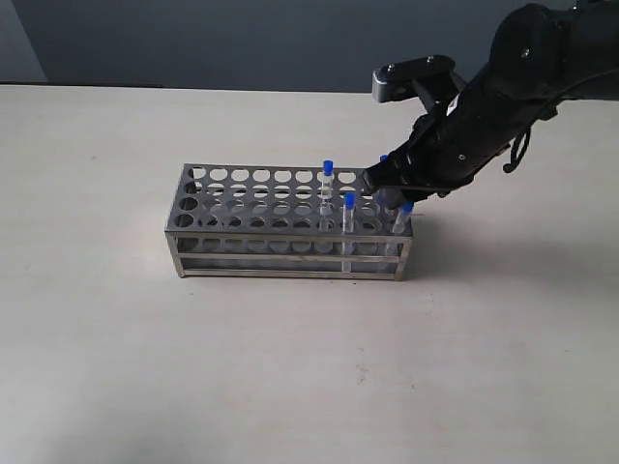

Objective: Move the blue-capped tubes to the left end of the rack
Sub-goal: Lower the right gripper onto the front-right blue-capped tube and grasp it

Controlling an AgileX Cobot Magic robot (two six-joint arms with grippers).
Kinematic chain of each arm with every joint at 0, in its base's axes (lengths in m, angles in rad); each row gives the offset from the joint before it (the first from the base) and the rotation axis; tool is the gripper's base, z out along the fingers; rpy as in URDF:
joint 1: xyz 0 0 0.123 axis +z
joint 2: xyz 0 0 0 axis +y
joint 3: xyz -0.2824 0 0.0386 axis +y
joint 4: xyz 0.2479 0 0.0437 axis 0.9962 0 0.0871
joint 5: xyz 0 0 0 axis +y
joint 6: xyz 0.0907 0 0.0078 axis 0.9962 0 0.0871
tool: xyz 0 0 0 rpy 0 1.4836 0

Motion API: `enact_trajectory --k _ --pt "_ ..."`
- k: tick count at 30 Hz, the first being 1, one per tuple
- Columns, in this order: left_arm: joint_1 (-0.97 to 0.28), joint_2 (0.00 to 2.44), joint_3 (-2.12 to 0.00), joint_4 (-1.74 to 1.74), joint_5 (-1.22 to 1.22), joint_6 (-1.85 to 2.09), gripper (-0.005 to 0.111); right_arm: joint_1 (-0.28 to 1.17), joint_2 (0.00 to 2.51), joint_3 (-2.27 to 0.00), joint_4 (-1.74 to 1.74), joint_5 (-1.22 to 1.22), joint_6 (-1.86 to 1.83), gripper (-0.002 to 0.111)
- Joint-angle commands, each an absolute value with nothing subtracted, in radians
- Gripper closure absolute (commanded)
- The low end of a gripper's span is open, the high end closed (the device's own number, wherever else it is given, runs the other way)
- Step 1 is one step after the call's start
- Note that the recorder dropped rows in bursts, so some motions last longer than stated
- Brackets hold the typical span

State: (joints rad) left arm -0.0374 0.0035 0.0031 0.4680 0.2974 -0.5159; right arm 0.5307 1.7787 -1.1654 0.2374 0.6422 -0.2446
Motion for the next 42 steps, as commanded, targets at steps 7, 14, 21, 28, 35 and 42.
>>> enact_trajectory --k 7,14,21,28,35,42 --pt "-0.042 0.0 0.0 0.466 0.291 -0.516 0.106 0.532 1.794 -1.171 0.246 0.678 -0.244 0.108" --pt "-0.042 0.0 0.0 0.466 0.291 -0.516 0.106 0.532 1.735 -1.171 0.285 0.666 -0.244 0.108" --pt "-0.042 0.0 0.0 0.466 0.291 -0.516 0.106 0.532 1.728 -1.171 0.252 0.686 -0.244 0.108" --pt "-0.042 0.0 0.0 0.469 0.291 -0.516 0.106 0.532 1.726 -1.171 0.254 0.723 -0.244 0.107" --pt "-0.042 0.0 0.0 0.469 0.291 -0.516 0.106 0.532 1.726 -1.171 0.252 0.726 -0.244 0.065" --pt "-0.042 0.0 0.0 0.469 0.291 -0.516 0.106 0.532 1.726 -1.171 0.26 0.747 -0.232 0.07"
